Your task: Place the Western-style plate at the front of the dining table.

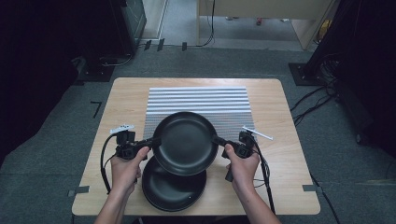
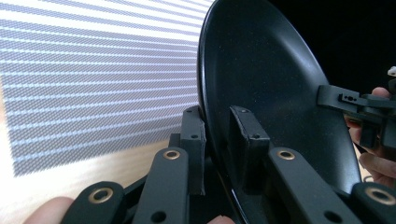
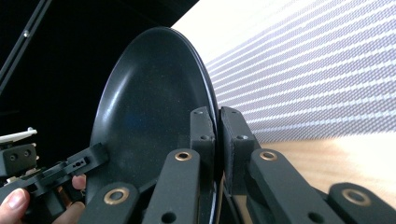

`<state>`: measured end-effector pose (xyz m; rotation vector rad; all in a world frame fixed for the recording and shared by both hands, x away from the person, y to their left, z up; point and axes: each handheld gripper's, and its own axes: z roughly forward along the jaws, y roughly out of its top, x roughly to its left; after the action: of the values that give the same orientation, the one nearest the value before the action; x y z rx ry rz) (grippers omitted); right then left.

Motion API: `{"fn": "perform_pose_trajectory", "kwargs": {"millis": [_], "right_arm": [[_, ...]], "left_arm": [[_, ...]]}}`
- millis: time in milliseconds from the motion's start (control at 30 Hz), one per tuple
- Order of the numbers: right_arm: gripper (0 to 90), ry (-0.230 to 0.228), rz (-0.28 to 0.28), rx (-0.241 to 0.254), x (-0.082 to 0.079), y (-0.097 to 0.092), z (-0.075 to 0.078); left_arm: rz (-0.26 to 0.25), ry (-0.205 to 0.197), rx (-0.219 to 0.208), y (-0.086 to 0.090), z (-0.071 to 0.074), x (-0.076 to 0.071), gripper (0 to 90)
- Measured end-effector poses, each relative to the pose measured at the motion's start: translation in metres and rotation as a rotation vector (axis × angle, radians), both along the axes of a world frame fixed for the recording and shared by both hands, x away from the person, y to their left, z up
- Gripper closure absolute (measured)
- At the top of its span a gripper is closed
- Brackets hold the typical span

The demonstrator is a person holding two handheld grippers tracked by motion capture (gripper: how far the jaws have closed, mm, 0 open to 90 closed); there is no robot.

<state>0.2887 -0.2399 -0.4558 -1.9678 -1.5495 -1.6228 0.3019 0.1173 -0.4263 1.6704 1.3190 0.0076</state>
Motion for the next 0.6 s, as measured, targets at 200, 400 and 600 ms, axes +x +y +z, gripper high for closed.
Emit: {"fn": "perform_pose_trajectory", "kwargs": {"millis": [200, 400, 600], "right_arm": [[85.1, 0.005, -0.018, -0.008, 0.015, -0.012, 0.002], [85.1, 0.001, -0.028, -0.022, 0.033, -0.020, 0.006], [85.1, 0.000, -0.036, -0.028, 0.045, -0.025, 0.007]], "left_arm": [[-0.018, 0.008, 0.008, -0.012, 0.001, 0.020, 76.8], [-0.019, 0.015, -0.003, -0.020, 0.000, 0.039, 76.8], [-0.026, 0.018, -0.009, -0.026, -0.003, 0.055, 76.7]]}}
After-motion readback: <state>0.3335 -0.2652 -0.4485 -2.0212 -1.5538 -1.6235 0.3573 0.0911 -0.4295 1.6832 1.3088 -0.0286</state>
